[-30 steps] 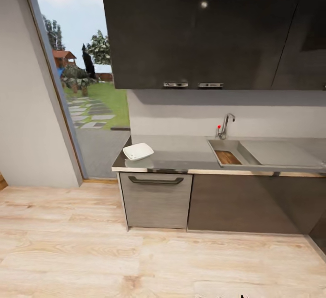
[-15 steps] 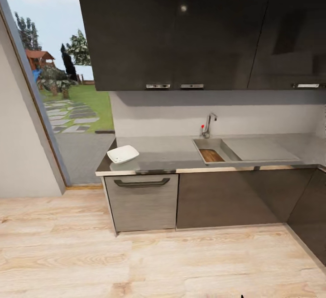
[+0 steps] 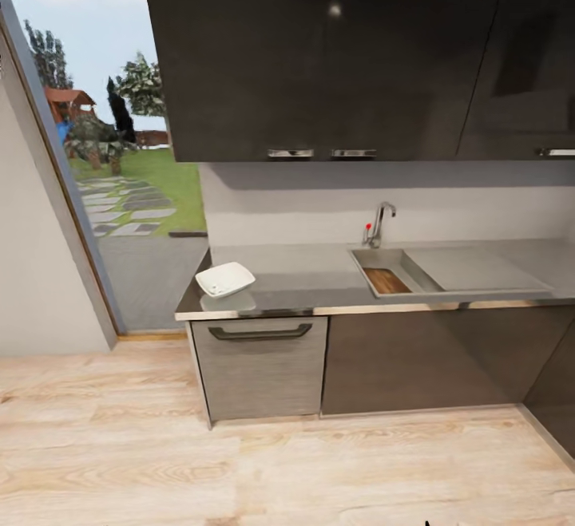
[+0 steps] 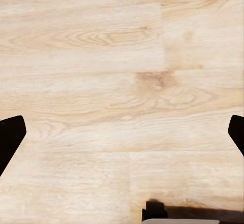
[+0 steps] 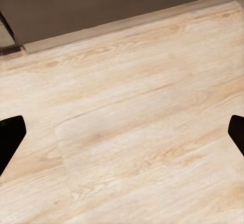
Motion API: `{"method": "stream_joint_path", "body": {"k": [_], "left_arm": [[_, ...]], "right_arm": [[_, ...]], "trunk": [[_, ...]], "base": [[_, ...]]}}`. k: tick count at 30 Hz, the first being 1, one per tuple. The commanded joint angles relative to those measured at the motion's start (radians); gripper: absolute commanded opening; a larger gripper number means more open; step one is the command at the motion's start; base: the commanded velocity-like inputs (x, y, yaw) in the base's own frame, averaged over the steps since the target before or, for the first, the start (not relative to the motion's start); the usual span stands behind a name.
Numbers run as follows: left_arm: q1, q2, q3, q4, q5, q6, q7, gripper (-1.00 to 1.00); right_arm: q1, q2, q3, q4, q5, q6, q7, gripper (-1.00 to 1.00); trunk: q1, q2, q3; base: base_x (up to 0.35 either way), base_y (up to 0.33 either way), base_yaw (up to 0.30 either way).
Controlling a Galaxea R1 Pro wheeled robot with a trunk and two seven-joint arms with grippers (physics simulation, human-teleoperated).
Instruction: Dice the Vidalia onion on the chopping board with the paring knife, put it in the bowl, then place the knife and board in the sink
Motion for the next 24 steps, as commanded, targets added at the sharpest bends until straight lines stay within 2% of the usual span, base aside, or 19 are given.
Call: {"method": "stream_joint_path", "body": {"k": [1,5,8,10,11,12,13,17,20,21,24], "left_arm": [[-0.001,0.000,-0.007,0.002,0.004,-0.003,0.004,1.00],[-0.001,0.000,-0.007,0.029,0.005,-0.002,0.004,1.00],[-0.001,0.000,-0.007,0.117,0.007,0.000,0.003,1.00],[-0.001,0.001,-0.007,0.143,0.008,0.006,0.001,1.00],[0.000,0.005,-0.007,0.150,0.008,0.012,0.001,1.00],[0.014,0.016,-0.007,0.155,0.009,0.034,-0.001,1.00],[0.029,0.021,-0.007,0.156,0.009,0.052,-0.003,1.00],[0.110,0.027,-0.007,0.158,0.009,0.095,-0.016,1.00],[0.147,0.020,-0.007,0.158,0.018,0.107,-0.017,1.00],[0.157,0.013,-0.007,0.156,0.028,0.129,-0.016,1.00],[0.164,0.005,-0.006,0.155,0.046,0.194,-0.011,1.00]], "right_arm": [[-0.001,0.000,-0.004,0.001,0.011,-0.002,-0.006,1.00],[-0.001,-0.001,-0.004,0.002,0.010,0.003,-0.006,1.00],[-0.001,0.000,-0.003,0.005,0.011,0.035,-0.004,1.00],[0.005,0.002,-0.002,0.006,0.011,0.127,-0.002,1.00],[0.017,0.002,-0.002,0.006,0.011,0.198,-0.001,1.00],[0.031,0.002,-0.002,0.006,0.012,0.252,0.001,1.00],[0.040,0.001,-0.002,0.006,0.012,0.273,0.002,1.00],[0.075,0.000,-0.002,0.006,0.012,0.322,0.002,1.00],[0.080,0.002,-0.002,0.004,0.012,0.390,-0.009,1.00],[0.081,0.004,-0.001,0.001,0.011,0.410,-0.012,1.00],[0.082,0.016,-0.003,-0.002,0.008,0.410,-0.013,1.00]], "trunk": [[0.001,-0.002,-0.002],[0.001,-0.002,-0.002],[0.001,-0.002,-0.002],[0.001,-0.002,-0.002],[0.001,-0.002,-0.002],[0.001,-0.002,-0.002],[0.001,-0.002,-0.002],[0.001,-0.002,-0.002],[0.001,-0.002,-0.002],[0.001,-0.002,-0.002],[0.001,-0.002,-0.002]], "base": [[0.037,0.029,0.103],[0.014,0.011,0.090],[0.002,0.002,0.015],[0.001,0.000,0.004],[0.000,0.000,0.002],[0.000,0.000,0.000],[0.000,0.000,0.000],[0.000,0.000,0.000],[0.000,0.000,0.000],[0.000,0.000,0.000],[0.000,0.000,0.000]]}}
